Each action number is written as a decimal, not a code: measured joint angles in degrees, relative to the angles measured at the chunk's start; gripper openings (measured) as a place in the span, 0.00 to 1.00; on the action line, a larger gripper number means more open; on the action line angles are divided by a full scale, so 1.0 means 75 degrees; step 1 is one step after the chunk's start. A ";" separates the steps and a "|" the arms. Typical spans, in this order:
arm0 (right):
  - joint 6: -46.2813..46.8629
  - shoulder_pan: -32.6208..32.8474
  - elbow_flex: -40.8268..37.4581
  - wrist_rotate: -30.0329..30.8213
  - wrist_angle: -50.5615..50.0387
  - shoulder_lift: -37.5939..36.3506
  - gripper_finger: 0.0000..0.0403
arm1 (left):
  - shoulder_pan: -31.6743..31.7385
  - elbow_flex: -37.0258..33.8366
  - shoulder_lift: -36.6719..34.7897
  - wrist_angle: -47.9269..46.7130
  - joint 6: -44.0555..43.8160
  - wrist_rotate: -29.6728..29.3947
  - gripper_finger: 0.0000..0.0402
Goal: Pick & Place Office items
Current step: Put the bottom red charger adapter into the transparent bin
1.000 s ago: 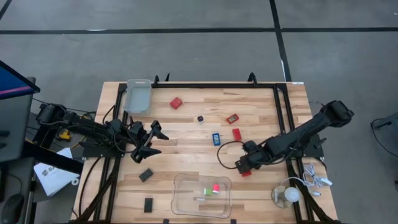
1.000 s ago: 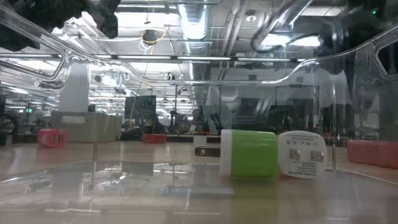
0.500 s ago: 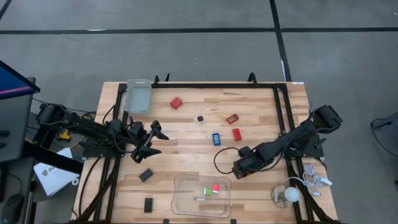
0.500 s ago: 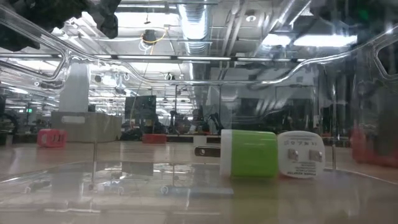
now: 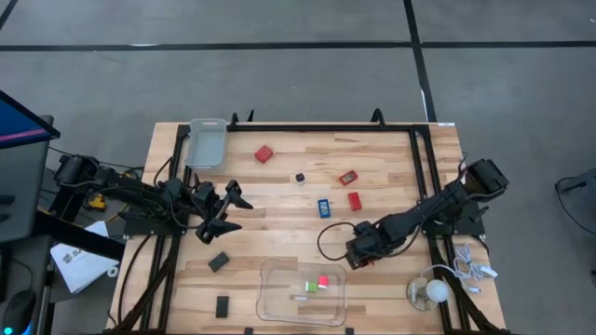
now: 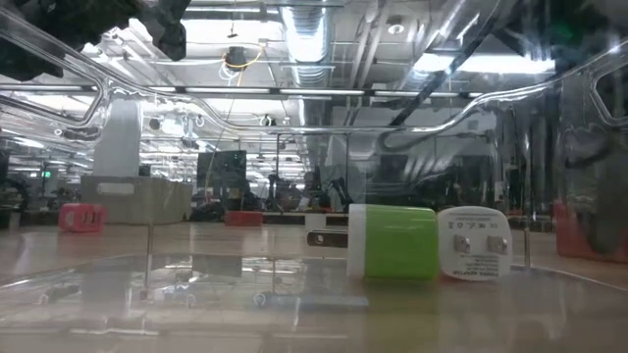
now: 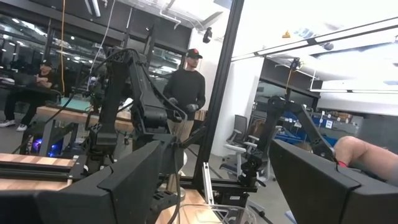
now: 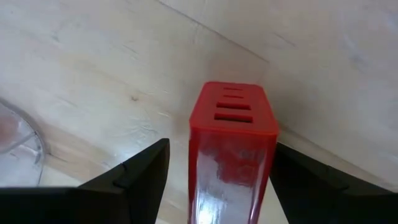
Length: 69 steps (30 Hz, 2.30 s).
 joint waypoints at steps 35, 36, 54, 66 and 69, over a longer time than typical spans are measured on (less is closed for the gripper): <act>-0.4289 0.0342 0.3023 0.3005 -0.0408 -0.1877 0.26 | 0.0000 0.0000 0.0000 -0.0009 -0.0023 0.0000 0.74; -0.4387 0.0484 0.2983 0.2877 0.0017 -0.1764 0.26 | 0.0000 0.0000 0.0000 -0.0009 -0.0023 0.0000 0.74; -0.6703 0.1023 0.6538 0.0766 -0.1003 0.2825 0.26 | 0.0000 0.0000 -0.0003 0.0005 -0.0029 -0.0056 0.74; -0.8806 -0.0126 0.8422 -0.0251 -0.2500 0.4520 0.26 | 0.0000 0.0000 -0.0003 -0.0010 -0.0055 -0.0058 0.74; -0.9067 -0.0342 0.8434 -0.0252 -0.2444 0.4502 0.26 | 0.0000 0.0000 -0.0003 -0.0009 -0.0055 -0.0057 0.74</act>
